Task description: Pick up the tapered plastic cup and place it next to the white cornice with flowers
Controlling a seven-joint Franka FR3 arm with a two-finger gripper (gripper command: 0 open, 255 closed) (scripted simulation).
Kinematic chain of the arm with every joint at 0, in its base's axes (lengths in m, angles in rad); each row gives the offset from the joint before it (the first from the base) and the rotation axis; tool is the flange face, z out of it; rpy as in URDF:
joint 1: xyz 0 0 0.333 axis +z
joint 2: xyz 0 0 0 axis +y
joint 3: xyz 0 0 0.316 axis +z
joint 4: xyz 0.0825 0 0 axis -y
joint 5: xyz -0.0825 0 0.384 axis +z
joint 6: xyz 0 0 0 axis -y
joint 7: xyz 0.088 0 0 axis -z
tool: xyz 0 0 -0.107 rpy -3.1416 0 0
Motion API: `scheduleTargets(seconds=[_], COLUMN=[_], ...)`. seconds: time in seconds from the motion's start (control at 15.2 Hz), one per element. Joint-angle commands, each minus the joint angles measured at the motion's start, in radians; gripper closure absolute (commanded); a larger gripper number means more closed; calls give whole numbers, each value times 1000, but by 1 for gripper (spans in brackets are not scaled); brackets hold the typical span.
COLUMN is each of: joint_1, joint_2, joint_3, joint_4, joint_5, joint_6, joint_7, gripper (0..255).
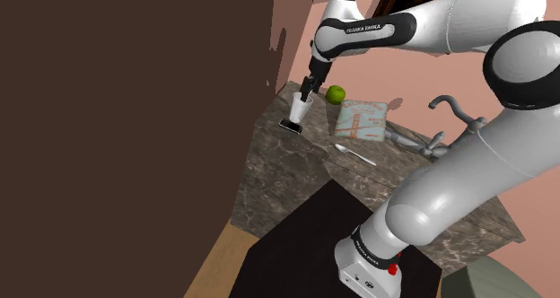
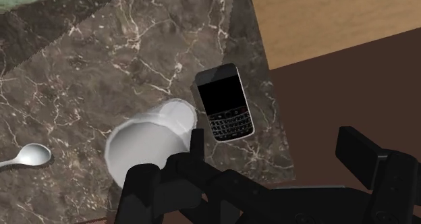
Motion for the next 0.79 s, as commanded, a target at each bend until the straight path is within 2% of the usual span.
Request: scheduleTargets(seconds=[0.0,0.4,0.73], joint_1=[-3,-33,-41], joint_2=[86,320,353], joint_3=[-16,-38,-37], joint_4=[48,207,192], joint_5=[17,82,91], joint_6=[39,114,163], joint_7=[-37,-145,-153], gripper=[0,0,0])
